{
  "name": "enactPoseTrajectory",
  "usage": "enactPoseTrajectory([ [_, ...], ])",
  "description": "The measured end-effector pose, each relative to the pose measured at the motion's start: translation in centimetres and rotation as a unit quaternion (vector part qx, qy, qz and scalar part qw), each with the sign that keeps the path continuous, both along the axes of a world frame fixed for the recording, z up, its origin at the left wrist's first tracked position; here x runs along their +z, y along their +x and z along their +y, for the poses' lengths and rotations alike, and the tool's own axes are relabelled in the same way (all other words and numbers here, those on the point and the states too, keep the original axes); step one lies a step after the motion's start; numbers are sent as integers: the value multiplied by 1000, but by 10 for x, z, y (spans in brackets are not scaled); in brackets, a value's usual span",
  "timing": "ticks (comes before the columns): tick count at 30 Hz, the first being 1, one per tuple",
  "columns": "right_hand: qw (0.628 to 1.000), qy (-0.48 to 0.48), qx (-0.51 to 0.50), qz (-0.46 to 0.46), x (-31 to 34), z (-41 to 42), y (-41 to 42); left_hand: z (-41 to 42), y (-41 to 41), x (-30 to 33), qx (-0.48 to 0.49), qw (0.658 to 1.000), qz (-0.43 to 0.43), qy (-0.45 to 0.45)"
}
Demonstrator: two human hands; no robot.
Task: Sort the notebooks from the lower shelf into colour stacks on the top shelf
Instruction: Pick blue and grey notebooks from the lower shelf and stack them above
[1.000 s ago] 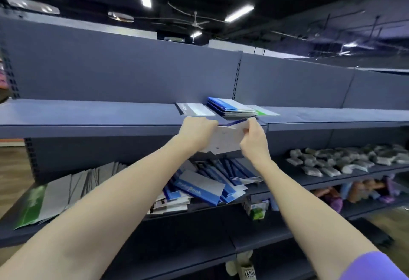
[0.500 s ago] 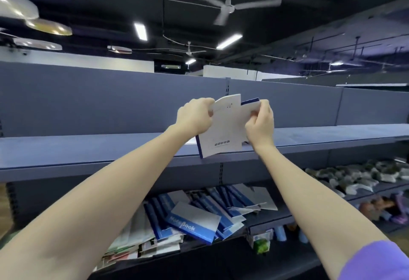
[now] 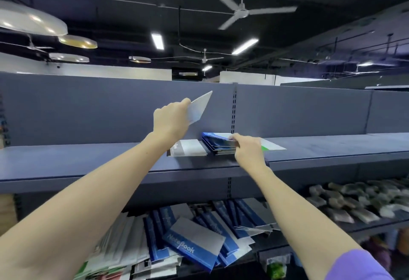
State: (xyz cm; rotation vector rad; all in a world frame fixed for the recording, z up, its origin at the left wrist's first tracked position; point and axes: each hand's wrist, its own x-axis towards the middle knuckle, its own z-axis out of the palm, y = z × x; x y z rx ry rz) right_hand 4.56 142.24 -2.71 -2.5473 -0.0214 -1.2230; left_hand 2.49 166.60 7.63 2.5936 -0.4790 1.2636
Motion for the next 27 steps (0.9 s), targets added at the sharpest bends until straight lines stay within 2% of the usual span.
enactPoseTrajectory([
  [2, 995, 9, 42, 89, -11, 0, 8, -2, 7, -8, 11, 1000, 3, -11],
  [3, 993, 7, 51, 106, -13, 0, 11, -3, 11, -11, 15, 1000, 2, -15],
  [8, 990, -32, 53, 130, -5, 2, 23, -20, 27, -23, 31, 999, -1, -7],
  [10, 987, -20, 76, 140, -4, -1, 26, -32, 31, -26, 33, 999, -4, 2],
  [14, 989, 36, 107, 98, -9, -11, 28, -61, 42, -29, 32, 999, -9, 35],
  [18, 998, 62, 1, 26, -8, -33, 28, -97, 56, -38, 1, 998, 7, 60],
  [22, 992, 51, -83, 79, -14, -68, 28, -127, 78, -62, -53, 988, 83, 115],
  [24, 990, 66, -88, 90, -15, -78, 29, -134, 91, -77, -94, 971, 148, 162],
  [27, 990, 53, -80, 100, -16, -78, 31, -137, 100, -88, -145, 951, 220, 165],
])
